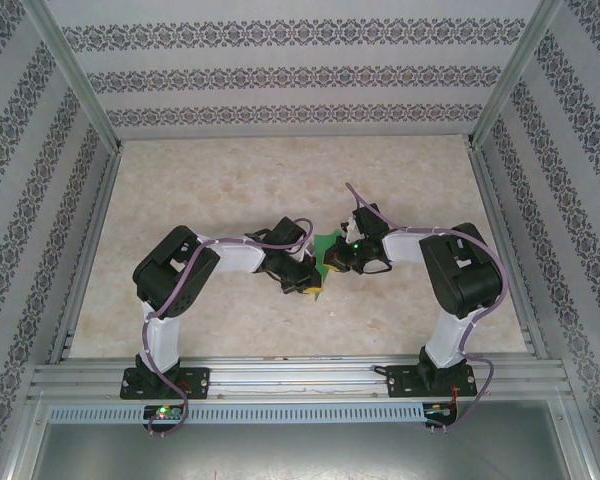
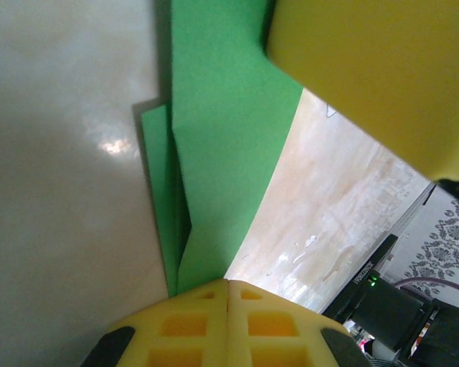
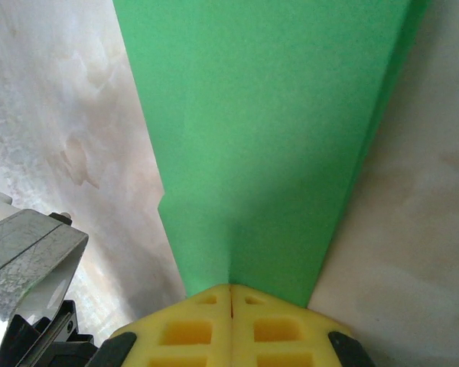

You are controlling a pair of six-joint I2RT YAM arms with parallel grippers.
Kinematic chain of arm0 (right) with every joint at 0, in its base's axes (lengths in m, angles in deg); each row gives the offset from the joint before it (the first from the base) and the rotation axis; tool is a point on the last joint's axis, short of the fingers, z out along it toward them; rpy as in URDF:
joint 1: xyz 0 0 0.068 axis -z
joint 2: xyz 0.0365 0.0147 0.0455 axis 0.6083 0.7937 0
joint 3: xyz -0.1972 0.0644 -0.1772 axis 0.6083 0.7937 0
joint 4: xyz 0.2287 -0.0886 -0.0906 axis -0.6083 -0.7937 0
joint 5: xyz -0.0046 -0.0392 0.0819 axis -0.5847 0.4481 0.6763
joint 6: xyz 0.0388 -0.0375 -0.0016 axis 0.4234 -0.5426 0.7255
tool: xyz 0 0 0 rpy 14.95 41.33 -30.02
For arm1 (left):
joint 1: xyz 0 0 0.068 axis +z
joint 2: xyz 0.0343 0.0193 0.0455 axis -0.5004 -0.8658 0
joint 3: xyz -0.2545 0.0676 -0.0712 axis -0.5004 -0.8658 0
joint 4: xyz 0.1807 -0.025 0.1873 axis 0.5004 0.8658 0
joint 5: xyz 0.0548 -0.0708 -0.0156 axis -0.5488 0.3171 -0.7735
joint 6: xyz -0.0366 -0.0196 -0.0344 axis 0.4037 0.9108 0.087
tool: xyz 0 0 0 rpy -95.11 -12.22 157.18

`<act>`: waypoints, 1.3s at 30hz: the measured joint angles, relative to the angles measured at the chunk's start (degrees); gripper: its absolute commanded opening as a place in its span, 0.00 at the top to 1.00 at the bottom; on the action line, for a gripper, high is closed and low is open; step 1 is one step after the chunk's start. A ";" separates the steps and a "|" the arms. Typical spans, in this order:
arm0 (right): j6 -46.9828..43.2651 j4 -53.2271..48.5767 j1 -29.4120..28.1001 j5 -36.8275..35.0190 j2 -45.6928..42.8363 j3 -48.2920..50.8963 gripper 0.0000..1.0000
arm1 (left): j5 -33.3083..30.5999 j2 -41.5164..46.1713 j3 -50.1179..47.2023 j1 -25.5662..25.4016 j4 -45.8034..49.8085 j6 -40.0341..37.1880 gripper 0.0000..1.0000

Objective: Fold a paper plane with a square sheet of paper (fold left side to right side)
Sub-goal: Fold the wing for the fifth time at the center of the table.

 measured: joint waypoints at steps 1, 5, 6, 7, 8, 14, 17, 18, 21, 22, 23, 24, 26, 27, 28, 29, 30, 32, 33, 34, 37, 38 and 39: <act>-0.04 -0.17 0.00 -0.02 0.04 -0.11 1.00 | -0.02 0.04 0.00 -0.02 0.13 -0.35 0.99; -0.09 -0.31 0.00 -0.04 0.09 -0.15 1.00 | -0.39 0.42 -0.11 -0.28 1.20 -1.66 0.99; -0.11 -0.33 0.00 -0.02 0.11 -0.17 1.00 | -0.39 0.50 -0.11 -0.31 1.44 -1.97 0.99; -0.22 -0.39 0.00 -0.02 0.15 -0.24 1.00 | -0.37 0.57 -0.17 -0.33 1.66 -2.23 0.99; -0.26 -0.52 0.00 -0.02 0.15 -0.31 1.00 | -0.39 0.66 -0.35 -0.35 1.68 -2.47 0.99; -0.31 -0.87 0.02 -0.02 0.26 -0.50 1.00 | -0.42 1.81 -1.92 -0.72 1.66 -3.04 0.99; -0.39 -0.92 0.02 -0.02 0.26 -0.55 1.00 | -0.44 2.27 -2.56 -0.83 1.68 -3.06 0.99; -0.42 -0.98 0.02 -0.02 0.26 -0.59 1.00 | -0.44 2.36 -2.69 -0.90 1.66 -3.06 0.99; -0.44 -1.07 0.02 -0.02 0.26 -0.61 1.00 | -0.42 2.67 -3.08 -0.94 1.66 -3.06 0.99; -0.44 -1.09 0.02 -0.02 0.28 -0.63 1.00 | -0.42 2.78 -3.15 -0.96 1.77 -3.06 0.99; -0.44 -1.09 0.02 -0.02 0.28 -0.61 1.00 | -0.42 2.91 -3.37 -0.98 1.79 -3.04 0.99; -0.44 -1.11 0.02 -0.02 0.28 -0.61 1.00 | -0.42 3.04 -3.54 -0.98 1.79 -3.06 0.99; -0.44 -1.11 0.02 -0.02 0.28 -0.61 1.00 | -0.39 3.34 -3.87 -1.01 1.86 -3.06 0.99; -0.44 -1.11 0.02 -0.02 0.28 -0.63 1.00 | -0.42 3.50 -4.04 -1.03 1.99 -3.06 0.99; -0.44 -1.11 0.02 -0.02 0.28 -0.63 1.00 | -0.39 3.67 -4.26 -1.05 2.25 -3.06 0.99; -0.44 -1.11 0.02 -0.02 0.28 -0.61 1.00 | -0.39 3.85 -4.52 -1.09 2.36 -3.06 0.99; -0.44 -1.11 0.02 -0.02 0.31 -0.61 1.00 | -0.39 3.91 -4.61 -1.09 2.36 -3.06 0.99; -0.44 -1.09 0.02 -0.02 0.33 -0.63 1.00 | -0.39 4.22 -4.92 -1.09 2.47 -3.06 0.99; -0.44 -1.09 0.02 0.00 0.33 -0.63 1.00 | -0.39 4.48 -5.18 -1.11 2.60 -3.06 0.99; -0.44 -1.09 0.02 0.00 0.33 -0.63 1.00 | -0.39 4.85 -5.60 -1.11 2.86 -3.04 0.99; -0.44 -1.09 0.02 0.00 0.33 -0.63 1.00 | -0.46 6.64 -7.02 -1.14 3.80 -2.97 0.99; -0.44 -1.09 0.02 0.00 0.33 -0.63 1.00 | -0.50 7.52 -7.39 -1.11 4.04 -2.78 1.00; -0.44 -1.09 0.02 0.02 0.33 -0.63 1.00 | -0.63 8.48 -7.56 -0.92 4.24 -2.58 1.00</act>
